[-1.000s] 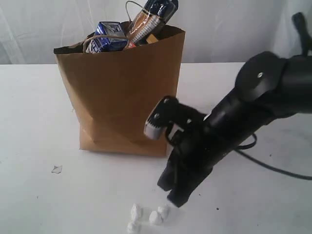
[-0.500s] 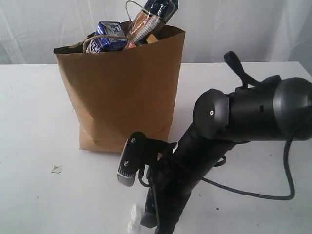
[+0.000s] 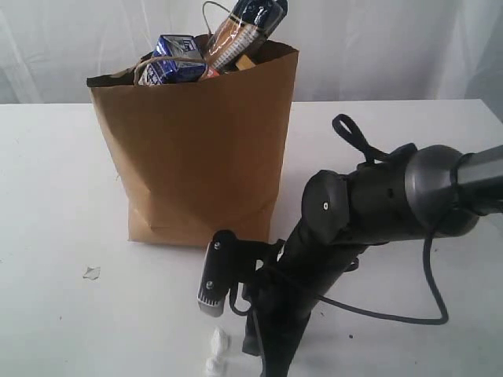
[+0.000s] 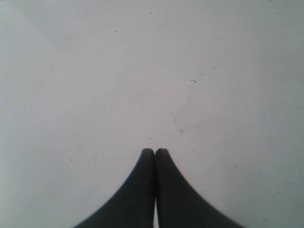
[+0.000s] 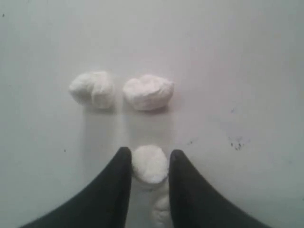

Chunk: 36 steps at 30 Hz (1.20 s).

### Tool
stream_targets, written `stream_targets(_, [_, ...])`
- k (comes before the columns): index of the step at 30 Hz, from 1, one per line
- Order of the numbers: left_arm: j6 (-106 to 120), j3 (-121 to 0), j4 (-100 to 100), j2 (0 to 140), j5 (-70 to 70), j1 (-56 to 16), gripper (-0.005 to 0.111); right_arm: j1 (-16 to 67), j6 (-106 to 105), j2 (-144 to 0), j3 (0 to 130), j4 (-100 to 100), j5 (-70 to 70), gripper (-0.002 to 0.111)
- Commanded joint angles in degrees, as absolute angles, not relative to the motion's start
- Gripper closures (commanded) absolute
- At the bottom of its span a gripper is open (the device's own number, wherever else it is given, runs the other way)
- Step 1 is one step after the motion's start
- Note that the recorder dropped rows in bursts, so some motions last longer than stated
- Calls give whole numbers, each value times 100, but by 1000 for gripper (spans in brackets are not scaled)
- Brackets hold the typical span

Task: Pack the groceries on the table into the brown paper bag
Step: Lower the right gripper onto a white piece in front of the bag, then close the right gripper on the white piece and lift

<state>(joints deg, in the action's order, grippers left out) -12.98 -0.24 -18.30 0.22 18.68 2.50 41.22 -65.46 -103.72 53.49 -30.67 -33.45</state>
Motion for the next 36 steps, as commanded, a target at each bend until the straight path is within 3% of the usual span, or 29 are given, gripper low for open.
stream_targets(1, [-1318, 0, -1817, 0, 1887, 200, 107, 4133, -6387, -10352, 5329, -3021, -3357, 90])
stream_targets(4, [-1318, 0, -1817, 0, 1887, 200, 107, 4133, -6364, -10327, 5329, -3021, -3467, 99])
stream_targets(13, [-1318, 0, -1817, 0, 1887, 200, 107, 4133, -6013, -9903, 5349, -3059, -3529, 100])
stream_targets(20, [-1318, 0, -1817, 0, 1887, 200, 107, 4133, -5803, -8883, 5944, -3754, -5532, 100])
stream_targets(23, [-1318, 0, -1817, 0, 1887, 200, 107, 4133, -5859, -8421, 6171, -4214, -5586, 100])
stream_targets(31, [-1318, 0, -1817, 0, 1887, 200, 107, 4133, -6154, -7603, 7191, -5528, -4460, 100])
stream_targets(36, [-1318, 0, -1817, 0, 1887, 200, 107, 4133, -6127, -7539, 7446, -5691, -2083, 100])
